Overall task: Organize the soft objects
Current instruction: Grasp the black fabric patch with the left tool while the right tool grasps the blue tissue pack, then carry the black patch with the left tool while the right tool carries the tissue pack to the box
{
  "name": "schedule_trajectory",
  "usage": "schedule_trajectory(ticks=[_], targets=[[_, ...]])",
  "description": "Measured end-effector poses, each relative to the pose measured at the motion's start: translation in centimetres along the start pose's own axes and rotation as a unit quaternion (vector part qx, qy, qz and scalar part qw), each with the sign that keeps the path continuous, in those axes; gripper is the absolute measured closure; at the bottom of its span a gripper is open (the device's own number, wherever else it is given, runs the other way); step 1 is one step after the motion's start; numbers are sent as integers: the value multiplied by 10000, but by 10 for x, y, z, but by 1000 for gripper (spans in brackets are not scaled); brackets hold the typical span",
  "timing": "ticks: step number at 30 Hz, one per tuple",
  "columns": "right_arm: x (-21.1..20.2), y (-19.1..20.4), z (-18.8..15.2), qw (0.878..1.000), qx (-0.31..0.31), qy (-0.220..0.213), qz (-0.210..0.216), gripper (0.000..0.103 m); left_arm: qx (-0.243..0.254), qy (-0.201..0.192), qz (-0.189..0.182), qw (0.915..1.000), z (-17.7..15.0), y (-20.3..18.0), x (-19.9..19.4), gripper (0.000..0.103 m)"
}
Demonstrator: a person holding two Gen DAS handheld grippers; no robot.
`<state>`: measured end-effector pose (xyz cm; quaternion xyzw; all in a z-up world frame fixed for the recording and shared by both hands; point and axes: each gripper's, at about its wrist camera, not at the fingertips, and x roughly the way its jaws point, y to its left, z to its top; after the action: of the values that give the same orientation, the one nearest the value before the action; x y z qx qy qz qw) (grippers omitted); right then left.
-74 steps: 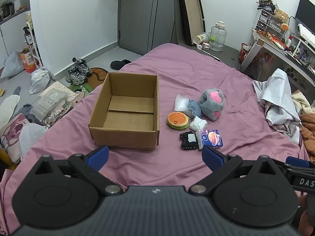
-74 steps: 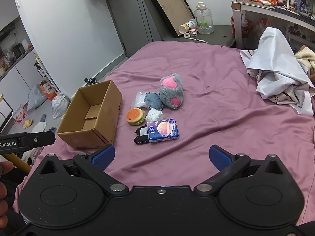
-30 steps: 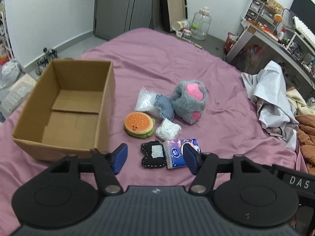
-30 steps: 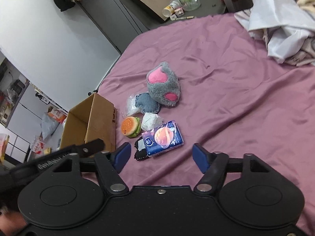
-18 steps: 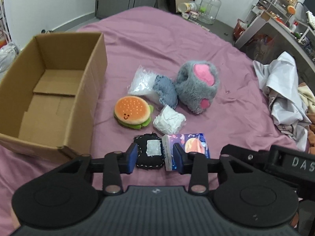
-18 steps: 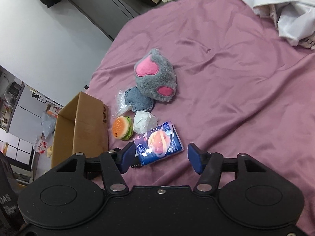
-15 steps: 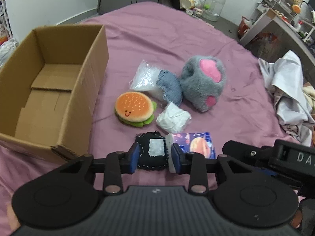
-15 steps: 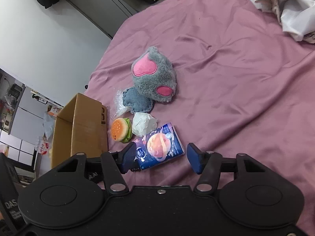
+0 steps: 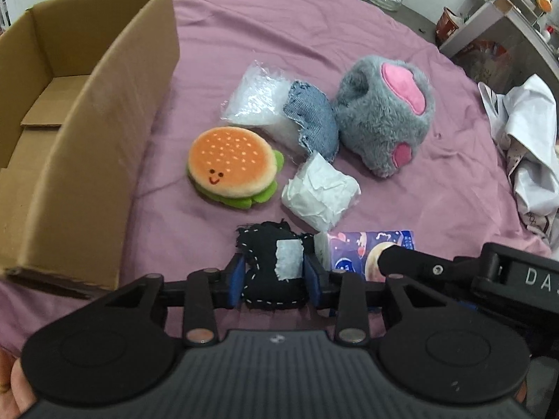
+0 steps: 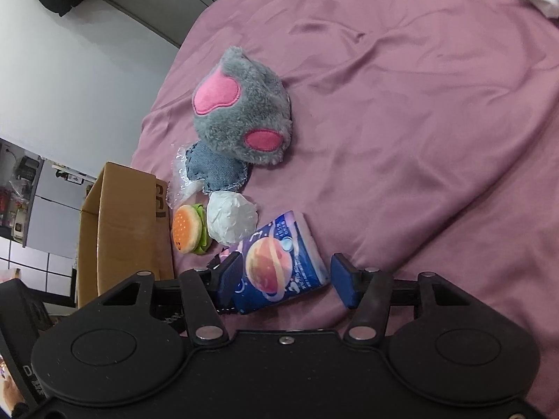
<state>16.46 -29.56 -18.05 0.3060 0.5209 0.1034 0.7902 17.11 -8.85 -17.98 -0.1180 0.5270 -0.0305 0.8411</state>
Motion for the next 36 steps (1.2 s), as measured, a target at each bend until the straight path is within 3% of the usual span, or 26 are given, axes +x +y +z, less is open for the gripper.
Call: schedule_trajectory(ticks=[4,8,11,14,16,21,36], targets=[[4,1,-2,10000,-30,7,43,45,38,42,-17,10000,2,1,1,66],[3,3,-3,9999,-99,-26,-15,47,57,117,90,9999,3,2,0,55],[4,9,-6,9994,-288,-90,-181,52,78,63,96,9999,2,1,-1,59],[1,8,-6,9989,-358,-139,-272,65,-11,0,-124,9999,2,2,-1,75],[-4,2,-5,9995,-169,-166,-201,75,34,-51,-137,9999,0,0,-3,76],[-22,7,-10,9984,-228,-510,-102,84,109,-220,-207,9995,0,0,-21,79],[-82,35,-20,9891,-569,-1355,-56,87,352,-835,-211,9957,5,4,-99,79]])
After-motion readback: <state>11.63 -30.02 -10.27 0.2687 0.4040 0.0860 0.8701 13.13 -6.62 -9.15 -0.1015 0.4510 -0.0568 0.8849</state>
